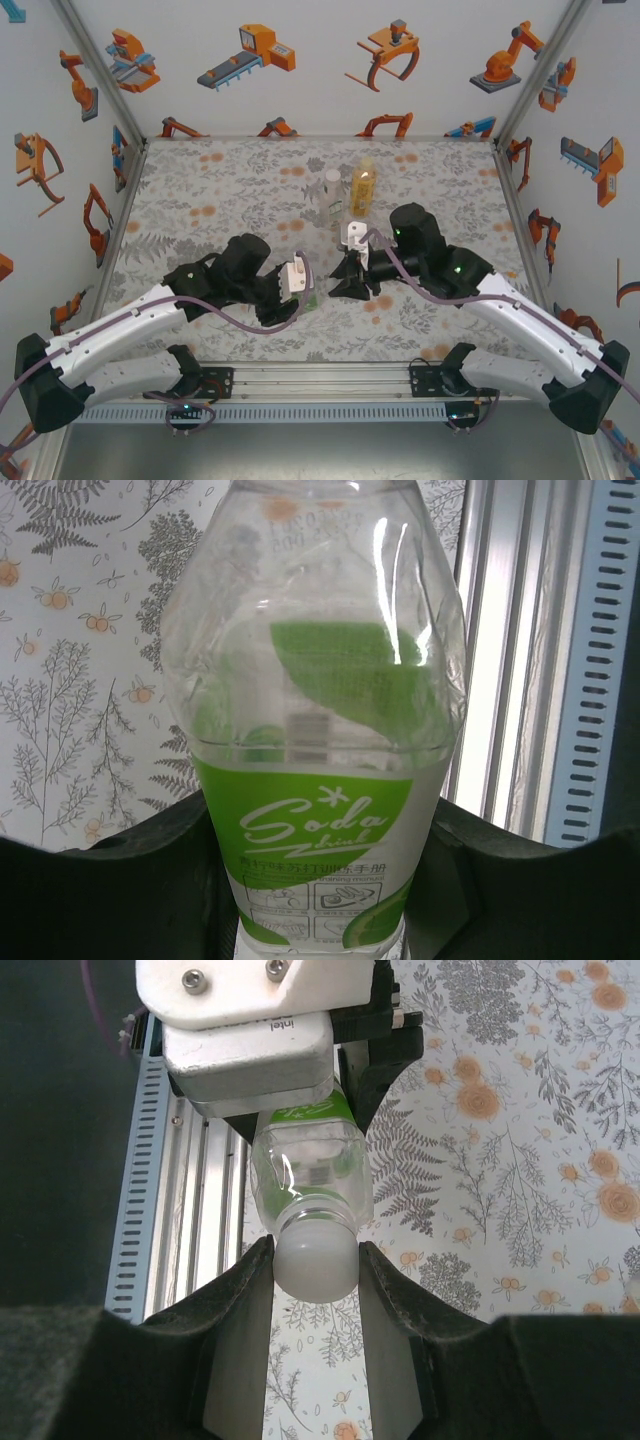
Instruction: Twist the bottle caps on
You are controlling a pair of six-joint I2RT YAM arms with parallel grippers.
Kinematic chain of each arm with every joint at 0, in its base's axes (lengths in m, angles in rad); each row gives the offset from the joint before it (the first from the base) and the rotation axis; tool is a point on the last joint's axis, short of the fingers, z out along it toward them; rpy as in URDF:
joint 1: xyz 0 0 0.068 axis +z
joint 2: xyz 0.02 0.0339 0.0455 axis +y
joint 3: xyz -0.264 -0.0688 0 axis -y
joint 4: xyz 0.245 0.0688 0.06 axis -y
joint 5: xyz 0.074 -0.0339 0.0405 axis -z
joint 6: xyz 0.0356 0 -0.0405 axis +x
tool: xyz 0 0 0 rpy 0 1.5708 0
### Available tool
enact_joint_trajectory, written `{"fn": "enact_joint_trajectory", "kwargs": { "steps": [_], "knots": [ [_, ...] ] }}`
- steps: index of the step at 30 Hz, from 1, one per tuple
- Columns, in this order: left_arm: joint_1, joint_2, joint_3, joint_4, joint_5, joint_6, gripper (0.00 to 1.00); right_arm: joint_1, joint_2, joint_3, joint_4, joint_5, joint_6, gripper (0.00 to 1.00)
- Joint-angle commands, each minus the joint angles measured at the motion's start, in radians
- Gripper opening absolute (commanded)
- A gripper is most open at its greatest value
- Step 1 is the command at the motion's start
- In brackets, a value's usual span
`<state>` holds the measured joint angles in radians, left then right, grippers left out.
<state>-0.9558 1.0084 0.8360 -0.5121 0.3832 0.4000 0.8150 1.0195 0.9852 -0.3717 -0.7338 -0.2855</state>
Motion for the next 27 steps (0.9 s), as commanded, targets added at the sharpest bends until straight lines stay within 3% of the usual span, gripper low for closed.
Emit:
{"fn": "enact_joint_trajectory", "kwargs": {
  "steps": [1,8,12,21,27],
  "knots": [
    [0.011,-0.031,0.027,0.118,0.065,-0.015,0.0,0.02,-0.008,0.024,-0.045,-0.036,-0.015,0.0],
    [0.011,-0.027,0.044,0.089,0.191,0.026,0.0,0.037,-0.025,0.045,-0.045,-0.036,-0.046,0.0],
    [0.012,0.006,0.102,0.024,0.281,0.051,0.0,0.051,-0.019,0.094,-0.068,-0.099,-0.074,0.0],
    [0.008,0.04,0.213,-0.059,0.4,0.055,0.0,0.109,0.021,0.304,-0.326,-0.109,-0.216,0.0],
    [0.008,0.063,0.261,-0.056,0.462,0.025,0.0,0.128,0.024,0.366,-0.341,-0.113,-0.236,0.0]
  ]
}}
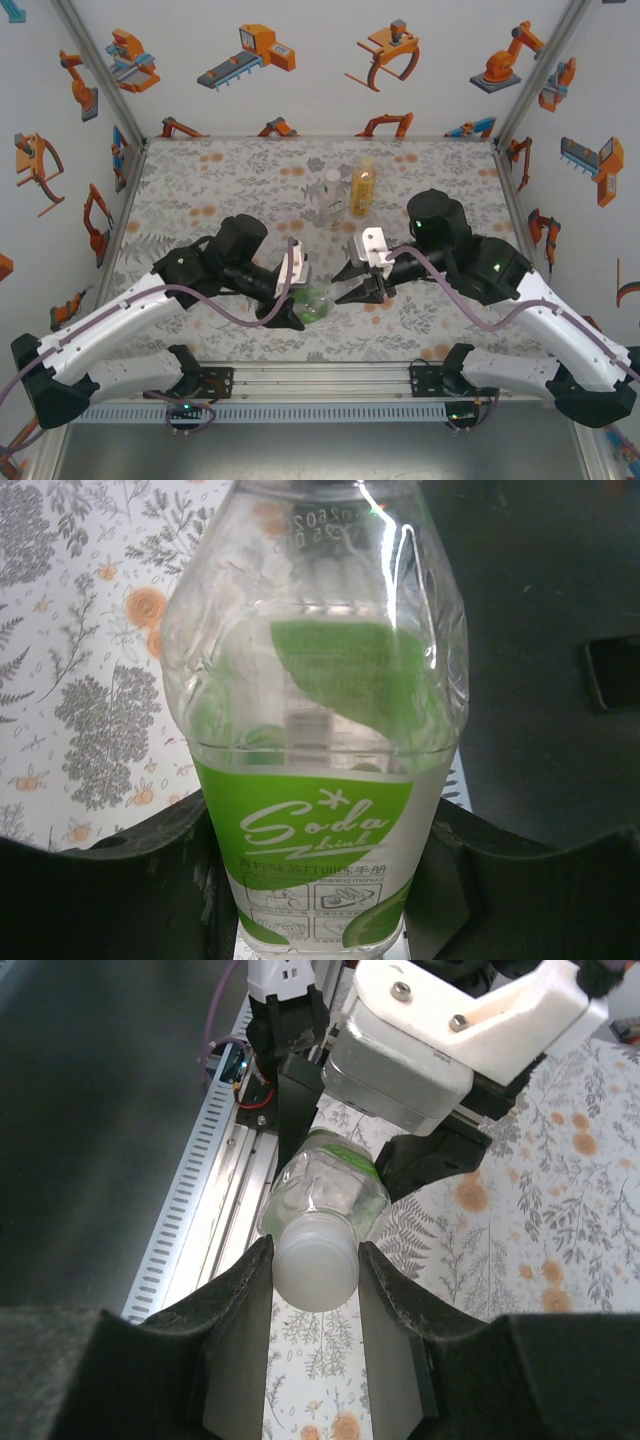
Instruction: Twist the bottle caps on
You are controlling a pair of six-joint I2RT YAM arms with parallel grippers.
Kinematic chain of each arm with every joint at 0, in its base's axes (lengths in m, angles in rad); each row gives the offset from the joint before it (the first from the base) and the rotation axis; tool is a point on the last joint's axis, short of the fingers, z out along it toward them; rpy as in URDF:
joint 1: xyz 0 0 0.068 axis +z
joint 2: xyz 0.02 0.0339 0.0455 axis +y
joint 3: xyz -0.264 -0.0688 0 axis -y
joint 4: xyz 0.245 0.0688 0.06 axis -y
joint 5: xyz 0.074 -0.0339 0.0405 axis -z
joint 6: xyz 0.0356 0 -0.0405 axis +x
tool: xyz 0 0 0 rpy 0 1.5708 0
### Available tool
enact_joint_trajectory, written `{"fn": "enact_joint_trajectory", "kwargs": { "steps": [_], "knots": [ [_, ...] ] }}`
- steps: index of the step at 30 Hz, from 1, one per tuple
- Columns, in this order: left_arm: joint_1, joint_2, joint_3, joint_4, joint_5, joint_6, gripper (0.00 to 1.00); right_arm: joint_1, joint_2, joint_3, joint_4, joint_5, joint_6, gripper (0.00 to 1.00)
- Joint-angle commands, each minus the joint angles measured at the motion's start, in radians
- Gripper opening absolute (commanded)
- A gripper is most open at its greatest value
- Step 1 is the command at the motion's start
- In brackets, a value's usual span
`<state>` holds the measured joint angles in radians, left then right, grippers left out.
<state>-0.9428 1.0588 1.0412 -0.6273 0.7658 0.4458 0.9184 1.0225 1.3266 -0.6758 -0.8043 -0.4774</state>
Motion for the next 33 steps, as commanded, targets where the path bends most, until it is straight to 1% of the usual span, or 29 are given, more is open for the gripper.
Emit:
{"fn": "enact_joint_trajectory", "kwargs": {
  "steps": [1,5,8,11,14,16,18,20,22,25,27,29,31,33],
  "knots": [
    [-0.003,0.015,0.06,0.068,0.08,-0.045,0.0,0.029,0.021,0.033,-0.038,-0.04,-0.044,0.0],
    [-0.004,0.03,0.072,0.066,0.077,-0.062,0.0,0.034,0.028,0.047,-0.044,-0.031,-0.019,0.0],
    [-0.004,0.03,0.077,0.075,0.031,-0.069,0.0,0.036,0.034,0.037,-0.027,-0.001,0.062,0.0],
    [-0.004,0.014,0.063,0.104,-0.043,-0.065,0.0,0.036,0.027,-0.009,0.069,0.046,0.239,0.0],
    [-0.005,-0.007,0.035,0.145,-0.125,-0.052,0.0,0.037,0.013,-0.07,0.199,0.109,0.459,0.0],
    [-0.005,-0.019,0.015,0.173,-0.186,-0.043,0.0,0.039,0.01,-0.099,0.256,0.183,0.61,0.0],
    [-0.005,-0.025,0.0,0.202,-0.24,-0.036,0.0,0.042,0.014,-0.105,0.264,0.278,0.753,0.0],
    [-0.005,-0.025,-0.014,0.237,-0.261,-0.035,0.0,0.042,0.027,-0.093,0.229,0.383,0.907,0.0],
    [-0.005,-0.021,-0.023,0.266,-0.275,-0.029,0.0,0.042,0.056,-0.061,0.151,0.468,1.044,0.0],
    [-0.005,-0.011,-0.03,0.298,-0.308,-0.03,0.0,0.042,0.115,0.009,-0.014,0.556,1.235,0.0],
    [-0.006,-0.007,-0.027,0.31,-0.337,-0.031,0.0,0.042,0.161,0.068,-0.158,0.623,1.361,0.0],
    [-0.007,-0.003,-0.028,0.326,-0.363,-0.034,0.0,0.041,0.187,0.094,-0.262,0.687,1.481,0.0],
    [-0.007,0.003,-0.037,0.368,-0.38,-0.049,0.0,0.04,0.183,0.065,-0.274,0.726,1.61,0.0],
    [-0.008,0.02,-0.041,0.412,-0.371,-0.063,0.0,0.038,0.168,0.021,-0.25,0.761,1.718,0.0]
  ]
}}
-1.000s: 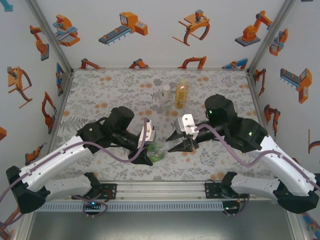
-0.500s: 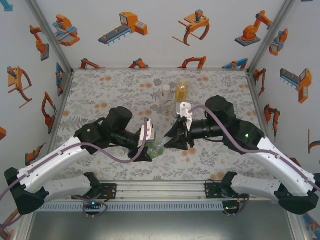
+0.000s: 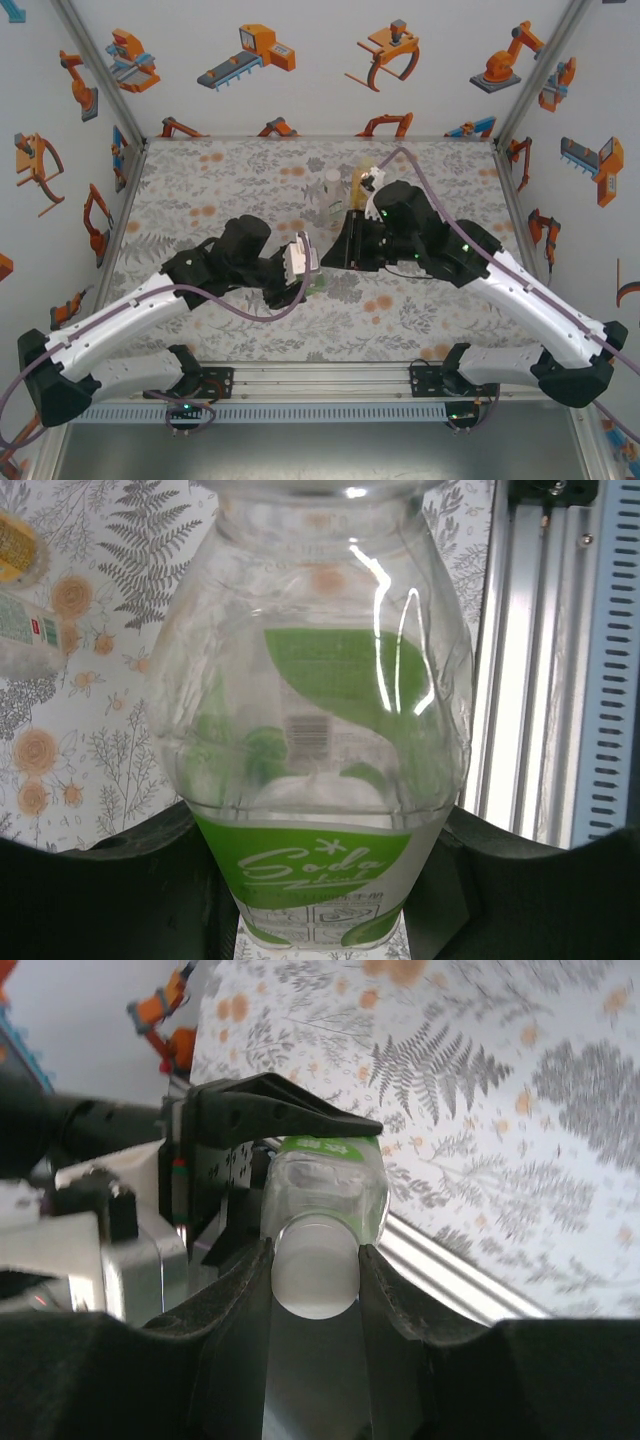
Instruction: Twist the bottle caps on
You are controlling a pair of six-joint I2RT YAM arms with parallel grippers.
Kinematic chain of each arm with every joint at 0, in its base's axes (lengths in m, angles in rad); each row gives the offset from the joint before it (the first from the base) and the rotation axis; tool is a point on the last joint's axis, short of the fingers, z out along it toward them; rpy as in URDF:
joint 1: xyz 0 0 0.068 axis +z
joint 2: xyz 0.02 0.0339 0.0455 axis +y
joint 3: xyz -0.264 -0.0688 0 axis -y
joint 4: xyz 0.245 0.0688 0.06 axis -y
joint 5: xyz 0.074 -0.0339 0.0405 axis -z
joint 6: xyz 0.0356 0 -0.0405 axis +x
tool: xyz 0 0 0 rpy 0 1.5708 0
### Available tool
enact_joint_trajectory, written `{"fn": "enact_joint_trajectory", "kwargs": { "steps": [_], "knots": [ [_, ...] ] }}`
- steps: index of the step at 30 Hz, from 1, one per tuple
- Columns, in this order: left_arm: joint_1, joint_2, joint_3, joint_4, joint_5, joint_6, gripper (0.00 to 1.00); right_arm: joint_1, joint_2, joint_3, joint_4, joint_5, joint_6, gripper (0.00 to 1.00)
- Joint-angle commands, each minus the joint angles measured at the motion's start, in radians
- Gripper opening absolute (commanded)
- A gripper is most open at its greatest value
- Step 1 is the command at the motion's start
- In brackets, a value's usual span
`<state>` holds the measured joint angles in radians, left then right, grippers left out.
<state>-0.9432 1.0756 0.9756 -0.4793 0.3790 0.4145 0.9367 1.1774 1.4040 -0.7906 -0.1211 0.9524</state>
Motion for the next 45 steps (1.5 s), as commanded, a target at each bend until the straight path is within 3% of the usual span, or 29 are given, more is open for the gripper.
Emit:
{"fn": "enact_joint_trajectory", "kwargs": {
  "steps": [1,8,15,25,31,36,40,42,45],
  "knots": [
    [-0.011,0.012,0.029,0.273,0.019,-0.035,0.0,0.016,0.009,-0.069,-0.124,0.085,0.307,0.0],
    [-0.028,0.054,0.05,0.281,0.024,-0.023,0.0,0.01,0.026,-0.049,-0.086,0.106,0.32,0.09],
    [-0.028,0.067,0.047,0.237,0.047,0.023,0.0,0.008,0.027,0.047,-0.096,0.119,0.104,0.4],
    [-0.028,0.078,0.06,0.19,0.097,0.033,0.0,-0.007,-0.041,0.159,-0.097,0.118,-0.201,0.66],
    [-0.028,0.065,0.074,0.145,0.189,0.033,0.0,-0.009,-0.077,0.225,-0.093,0.068,-0.53,0.64],
    [-0.031,0.04,0.065,0.109,0.251,0.042,0.0,-0.009,-0.085,0.255,-0.117,-0.136,-0.899,0.66],
    [-0.042,0.032,0.077,0.061,0.244,0.054,0.0,-0.009,-0.057,0.301,-0.175,-0.312,-1.084,0.64],
    [-0.049,0.033,0.094,0.032,0.241,0.063,0.0,-0.009,-0.052,0.295,-0.219,-0.43,-1.254,0.63],
    [-0.052,0.033,0.103,0.019,0.241,0.069,0.0,-0.009,-0.036,0.289,-0.253,-0.443,-1.35,0.64]
  ]
}}
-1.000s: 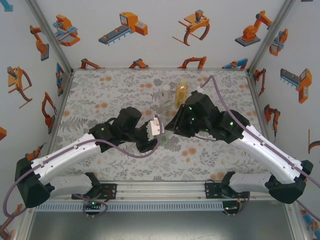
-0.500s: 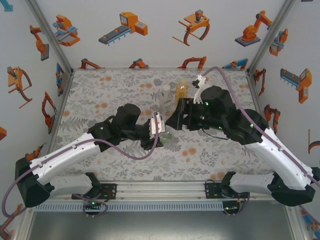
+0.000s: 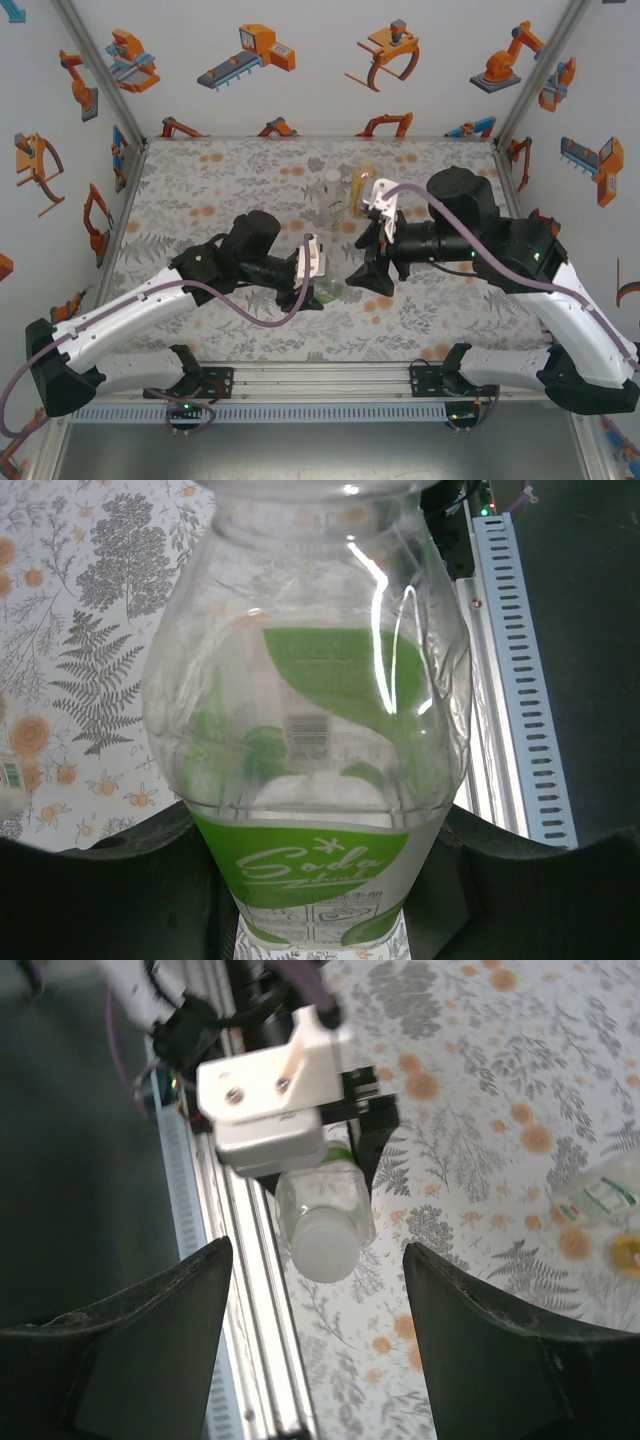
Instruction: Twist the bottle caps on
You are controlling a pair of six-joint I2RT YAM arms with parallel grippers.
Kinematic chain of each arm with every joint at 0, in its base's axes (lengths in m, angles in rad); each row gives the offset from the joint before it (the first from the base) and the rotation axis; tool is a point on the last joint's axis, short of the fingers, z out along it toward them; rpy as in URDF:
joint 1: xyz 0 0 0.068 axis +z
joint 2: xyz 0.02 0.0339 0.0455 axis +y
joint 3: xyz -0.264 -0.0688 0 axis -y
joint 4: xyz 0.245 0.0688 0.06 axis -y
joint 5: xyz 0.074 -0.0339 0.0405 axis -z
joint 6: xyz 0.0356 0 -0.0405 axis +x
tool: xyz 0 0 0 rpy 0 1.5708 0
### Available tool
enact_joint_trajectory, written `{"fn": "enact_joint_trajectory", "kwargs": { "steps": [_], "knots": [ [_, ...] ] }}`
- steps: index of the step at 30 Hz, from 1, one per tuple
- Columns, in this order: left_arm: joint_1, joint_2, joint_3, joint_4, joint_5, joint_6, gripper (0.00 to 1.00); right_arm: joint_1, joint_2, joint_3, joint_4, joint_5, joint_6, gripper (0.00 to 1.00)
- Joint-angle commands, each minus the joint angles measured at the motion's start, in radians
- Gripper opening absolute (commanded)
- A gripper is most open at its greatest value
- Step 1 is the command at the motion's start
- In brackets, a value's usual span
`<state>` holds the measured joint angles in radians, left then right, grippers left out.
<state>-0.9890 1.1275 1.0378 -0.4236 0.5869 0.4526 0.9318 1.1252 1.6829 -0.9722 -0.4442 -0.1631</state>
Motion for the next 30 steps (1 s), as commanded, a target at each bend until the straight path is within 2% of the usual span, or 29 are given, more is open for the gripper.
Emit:
{"fn": "enact_joint_trajectory", "kwargs": {
  "steps": [1,5,10,16,26,30],
  "knots": [
    [-0.007,-0.018,0.041,-0.036,0.033,0.032,0.0,-0.002,0.027,0.016,-0.099,-0.146,-0.283,0.63],
    [-0.007,-0.01,0.045,-0.037,0.033,0.038,0.0,-0.001,0.031,-0.001,-0.115,-0.198,-0.371,0.63],
    [-0.006,0.005,0.05,-0.037,0.037,0.038,0.0,-0.001,0.007,-0.063,-0.03,-0.161,-0.372,0.58],
    [-0.008,0.018,0.062,-0.035,0.045,0.038,0.0,-0.001,0.013,-0.077,-0.023,-0.159,-0.374,0.52],
    [-0.009,0.019,0.063,-0.029,0.048,0.031,0.0,0.001,0.011,-0.101,-0.02,-0.154,-0.357,0.35],
    [-0.009,0.011,0.058,-0.016,0.029,0.022,0.0,0.002,0.0,-0.132,0.03,-0.103,-0.224,0.21]
  ]
}}
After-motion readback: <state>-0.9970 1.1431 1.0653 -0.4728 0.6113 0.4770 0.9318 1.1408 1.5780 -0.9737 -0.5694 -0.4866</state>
